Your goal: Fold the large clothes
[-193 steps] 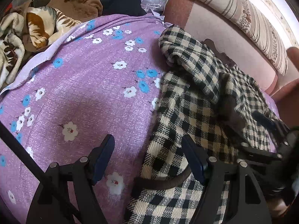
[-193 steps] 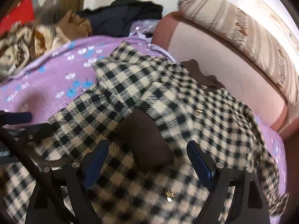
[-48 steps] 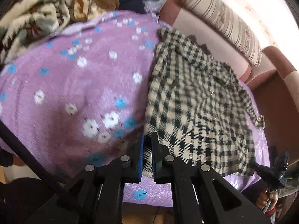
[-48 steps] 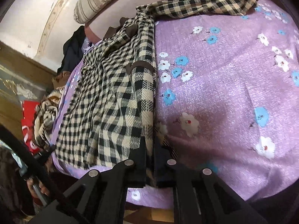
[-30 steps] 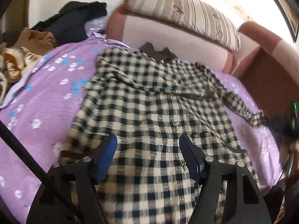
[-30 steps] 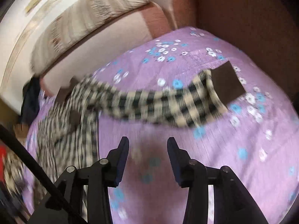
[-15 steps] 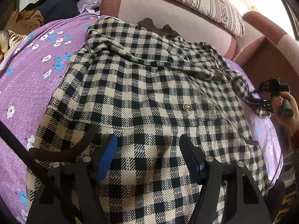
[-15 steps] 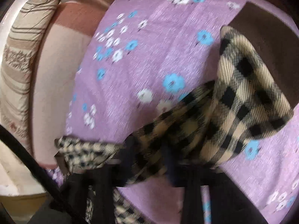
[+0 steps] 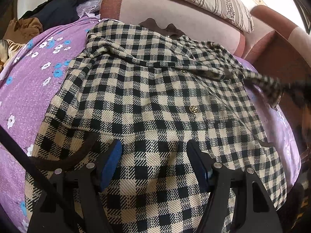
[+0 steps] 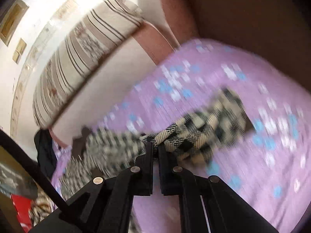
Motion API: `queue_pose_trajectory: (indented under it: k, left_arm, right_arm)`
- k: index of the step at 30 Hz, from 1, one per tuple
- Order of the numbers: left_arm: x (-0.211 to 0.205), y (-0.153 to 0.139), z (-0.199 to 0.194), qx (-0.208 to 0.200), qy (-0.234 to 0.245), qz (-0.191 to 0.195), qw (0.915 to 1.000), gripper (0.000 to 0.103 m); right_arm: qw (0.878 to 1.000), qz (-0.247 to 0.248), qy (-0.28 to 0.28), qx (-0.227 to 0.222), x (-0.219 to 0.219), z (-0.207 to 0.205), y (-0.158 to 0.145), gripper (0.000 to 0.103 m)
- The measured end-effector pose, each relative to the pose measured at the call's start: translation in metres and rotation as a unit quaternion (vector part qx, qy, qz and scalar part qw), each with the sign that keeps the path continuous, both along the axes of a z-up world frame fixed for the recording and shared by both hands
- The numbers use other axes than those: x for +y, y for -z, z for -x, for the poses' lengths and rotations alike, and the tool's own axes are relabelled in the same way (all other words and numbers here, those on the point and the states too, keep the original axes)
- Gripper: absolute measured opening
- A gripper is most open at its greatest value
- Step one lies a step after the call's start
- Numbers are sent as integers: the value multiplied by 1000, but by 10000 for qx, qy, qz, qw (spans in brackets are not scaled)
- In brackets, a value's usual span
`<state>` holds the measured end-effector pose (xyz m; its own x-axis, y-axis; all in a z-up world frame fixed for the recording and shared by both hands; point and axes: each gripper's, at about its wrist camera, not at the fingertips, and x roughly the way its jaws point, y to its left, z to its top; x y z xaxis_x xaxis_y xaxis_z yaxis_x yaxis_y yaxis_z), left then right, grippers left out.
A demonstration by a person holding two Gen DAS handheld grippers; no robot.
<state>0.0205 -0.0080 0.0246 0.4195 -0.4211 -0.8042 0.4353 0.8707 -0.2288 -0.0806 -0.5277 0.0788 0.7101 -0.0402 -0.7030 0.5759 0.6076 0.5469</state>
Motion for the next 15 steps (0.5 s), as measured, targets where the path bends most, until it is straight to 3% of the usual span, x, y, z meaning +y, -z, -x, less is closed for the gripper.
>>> queue_pose_trajectory:
  k: [4,6,8,10,12,13,14,15]
  left_arm:
    - [0,0,3,-17,11,-12,10000,68]
    - [0,1,4,-39,19,-50,10000,68]
    - [-1,2,6,-79,36,-104,9999,68]
    - [-2,3,8,-137,53,-178,9997,68]
    - [-5,4,9,-205,74,-262,9994,68]
    - [-5,4,10,-236,87,-297,9992,68]
    - [-7,4,11,-272,101,-340,9990,68]
    - [-7,5,12,-300,113,-374,9988,68]
  right_arm:
    - [9986,-158,154,478,3,52,53,3]
    - [9959,-517,369,645,-1,82,74,4]
    - [9937,-795,635,468,-13,106,77,4]
    - [9918,-722,1010,317,-27,117,65,7]
    - [9916,-527,1149,264,-38,114,52,26]
    - [9924,-438,1110,286,-46,102,41,56]
    - [9937,-363,1020,303,-51,89,33,66]
    - [9947,-263,923,372,-57,74,25,65]
